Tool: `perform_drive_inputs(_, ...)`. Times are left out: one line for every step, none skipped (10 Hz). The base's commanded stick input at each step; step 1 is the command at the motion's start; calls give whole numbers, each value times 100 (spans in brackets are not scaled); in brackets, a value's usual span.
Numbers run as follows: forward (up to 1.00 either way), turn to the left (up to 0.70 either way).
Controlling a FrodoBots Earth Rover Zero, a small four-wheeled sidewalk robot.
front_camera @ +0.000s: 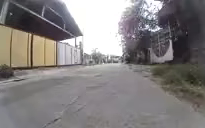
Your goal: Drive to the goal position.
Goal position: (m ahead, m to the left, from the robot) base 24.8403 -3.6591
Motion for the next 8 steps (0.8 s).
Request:
perform_drive_inputs(100,-1)
perform_drive_inputs(100,-35)
perform_drive_inputs(100,-35)
perform_drive_inputs(100,-35)
perform_drive_inputs(100,5)
perform_drive_inputs(100,5)
perform_drive_inputs(100,5)
perform_drive_inputs(100,5)
